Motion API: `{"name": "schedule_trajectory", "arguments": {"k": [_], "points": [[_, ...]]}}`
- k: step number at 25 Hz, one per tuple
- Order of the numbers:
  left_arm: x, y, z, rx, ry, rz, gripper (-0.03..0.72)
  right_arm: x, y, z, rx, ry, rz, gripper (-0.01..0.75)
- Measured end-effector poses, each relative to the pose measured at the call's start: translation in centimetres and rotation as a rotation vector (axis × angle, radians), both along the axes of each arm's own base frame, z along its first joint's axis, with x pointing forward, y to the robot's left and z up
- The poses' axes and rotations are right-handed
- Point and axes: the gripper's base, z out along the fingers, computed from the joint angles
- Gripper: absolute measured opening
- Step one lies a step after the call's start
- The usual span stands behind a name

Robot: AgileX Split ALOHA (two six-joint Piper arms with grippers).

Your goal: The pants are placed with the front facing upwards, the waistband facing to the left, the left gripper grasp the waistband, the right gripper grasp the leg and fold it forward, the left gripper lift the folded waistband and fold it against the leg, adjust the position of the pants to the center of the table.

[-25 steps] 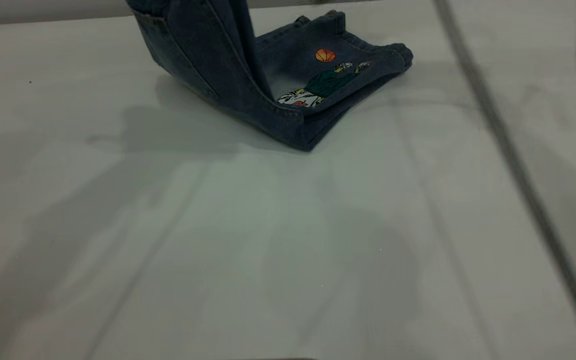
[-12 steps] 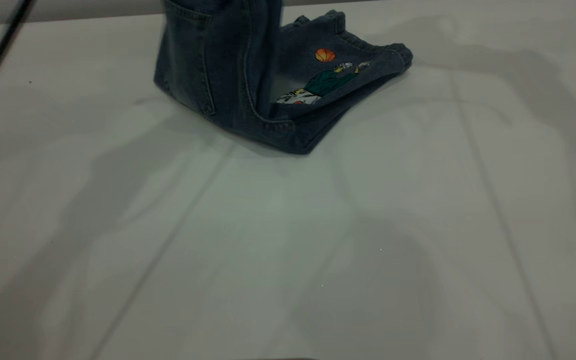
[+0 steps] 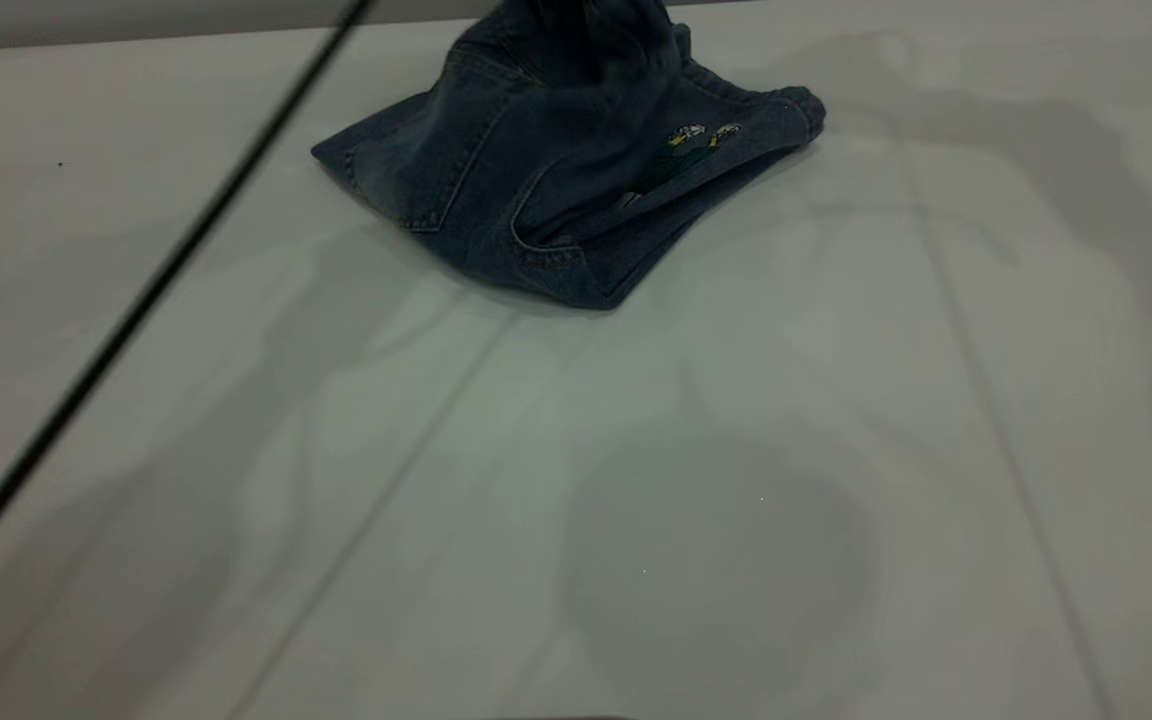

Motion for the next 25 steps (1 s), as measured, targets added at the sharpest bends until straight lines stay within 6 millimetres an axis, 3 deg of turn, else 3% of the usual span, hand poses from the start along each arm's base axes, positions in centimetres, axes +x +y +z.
{"name": "schedule_trajectory", "arguments": {"k": [2, 5, 8, 10, 15, 20, 22, 25], "points": [[-0.2, -0.2, -0.6, 0.017, 0.010, -0.042, 0.197, 0.0, 0.0, 0.0, 0.000, 0.003, 0.003, 0.551], [-0.6, -0.5, -0.4, 0.033, 0.013, -0.124, 0.382, -0.1, 0.0, 0.0, -0.001, 0.005, 0.006, 0.551], [-1.2, -0.8, 1.0, 0.047, 0.005, -0.208, 0.568, -0.1, -0.1, -0.2, -0.019, 0.005, 0.005, 0.551], [-1.6, -0.8, 2.7, 0.074, -0.028, -0.255, 0.632, 0.0, -0.2, -0.4, -0.050, 0.004, 0.003, 0.551], [-2.6, 0.7, 9.2, 0.161, -0.159, -0.307, 0.638, 0.0, -0.6, -0.8, -0.110, 0.003, -0.004, 0.550], [-3.4, 4.6, 14.1, 0.193, -0.167, -0.265, 0.579, 0.0, -0.3, -0.9, -0.124, 0.008, -0.014, 0.550], [-3.7, 6.4, 16.0, 0.199, -0.170, -0.226, 0.570, -0.2, 0.7, -1.1, -0.155, 0.006, 0.008, 0.549], [-4.2, 9.0, 18.7, 0.178, -0.191, -0.152, 0.568, -0.8, 4.9, -2.9, -0.268, 0.021, 0.056, 0.549]]}}
